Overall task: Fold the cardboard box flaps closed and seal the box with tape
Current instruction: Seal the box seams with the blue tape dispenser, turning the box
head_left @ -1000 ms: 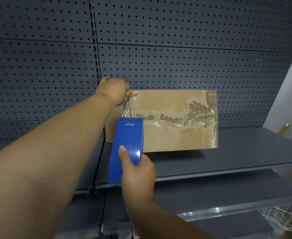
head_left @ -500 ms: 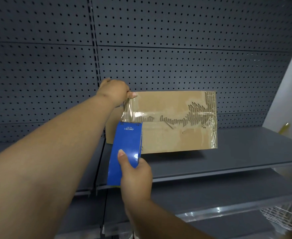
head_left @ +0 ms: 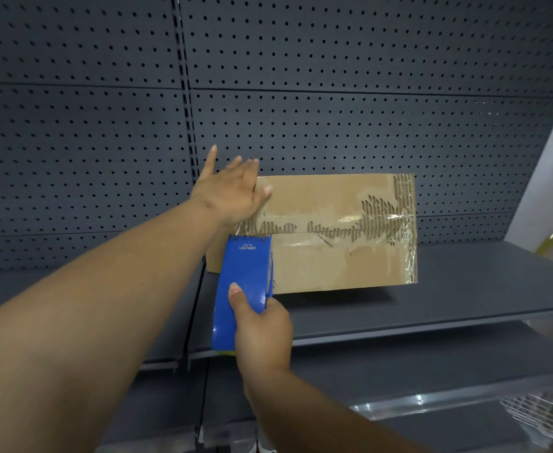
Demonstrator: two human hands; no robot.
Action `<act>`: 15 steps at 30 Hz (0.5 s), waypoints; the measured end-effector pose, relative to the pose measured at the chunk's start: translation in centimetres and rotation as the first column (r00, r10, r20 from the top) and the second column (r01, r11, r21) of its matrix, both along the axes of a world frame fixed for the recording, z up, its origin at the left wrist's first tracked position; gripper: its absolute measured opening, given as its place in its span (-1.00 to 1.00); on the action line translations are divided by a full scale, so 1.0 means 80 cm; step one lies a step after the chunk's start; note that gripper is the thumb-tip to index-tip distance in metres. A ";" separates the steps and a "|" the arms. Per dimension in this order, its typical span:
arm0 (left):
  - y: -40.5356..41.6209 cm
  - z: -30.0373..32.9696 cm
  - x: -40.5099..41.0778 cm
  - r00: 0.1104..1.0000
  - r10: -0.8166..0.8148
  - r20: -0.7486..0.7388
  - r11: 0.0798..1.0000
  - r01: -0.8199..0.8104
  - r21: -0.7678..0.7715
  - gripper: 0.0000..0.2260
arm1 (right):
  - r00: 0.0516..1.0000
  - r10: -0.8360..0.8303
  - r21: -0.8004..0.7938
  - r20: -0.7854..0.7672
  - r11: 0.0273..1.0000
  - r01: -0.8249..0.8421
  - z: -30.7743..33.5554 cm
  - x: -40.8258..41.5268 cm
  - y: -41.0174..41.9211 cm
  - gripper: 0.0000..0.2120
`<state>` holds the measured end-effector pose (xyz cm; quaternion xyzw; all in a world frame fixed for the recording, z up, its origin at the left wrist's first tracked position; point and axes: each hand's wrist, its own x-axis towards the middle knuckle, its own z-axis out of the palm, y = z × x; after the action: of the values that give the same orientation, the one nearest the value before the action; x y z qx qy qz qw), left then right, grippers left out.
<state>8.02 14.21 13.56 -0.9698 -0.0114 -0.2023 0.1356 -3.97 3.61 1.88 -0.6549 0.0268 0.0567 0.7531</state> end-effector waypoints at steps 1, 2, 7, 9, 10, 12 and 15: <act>0.001 -0.004 0.001 1.000 0.016 0.014 1.000 -0.016 0.027 -0.36 | 1.000 0.000 -0.006 0.003 1.000 0.000 0.001 0.000 -0.001 -0.69; 0.002 -0.007 0.003 0.999 0.031 0.034 0.998 -0.033 0.052 -0.33 | 1.000 0.002 -0.012 0.006 1.000 -0.001 0.002 0.001 -0.002 -0.69; -0.004 -0.015 0.008 0.986 0.013 0.167 0.985 -0.041 0.165 -0.33 | 1.000 -0.010 -0.038 0.029 0.999 0.011 0.005 0.008 -0.004 -0.68; -0.007 -0.018 0.008 0.980 -0.003 0.199 0.984 -0.032 0.173 -0.34 | 0.999 -0.014 -0.068 0.039 0.998 0.017 0.006 0.011 -0.006 -0.68; -0.008 -0.019 0.008 0.980 -0.015 0.200 0.981 -0.024 0.192 -0.35 | 0.999 -0.016 -0.079 0.042 0.997 0.019 0.006 0.011 -0.006 -0.67; -0.008 -0.019 0.007 0.982 -0.036 0.187 0.976 -0.005 0.216 -0.35 | 0.999 -0.016 -0.093 0.045 0.995 0.020 0.006 0.011 -0.006 -0.68; -0.008 -0.015 0.004 0.981 -0.113 0.160 0.984 0.088 0.155 -0.38 | 0.999 -0.014 -0.098 0.045 0.995 0.018 0.006 0.010 -0.008 -0.69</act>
<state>8.34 13.55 12.36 -0.9359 0.0412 -0.2906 0.1950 -3.19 2.96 2.39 -0.6922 0.0182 0.0347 0.7206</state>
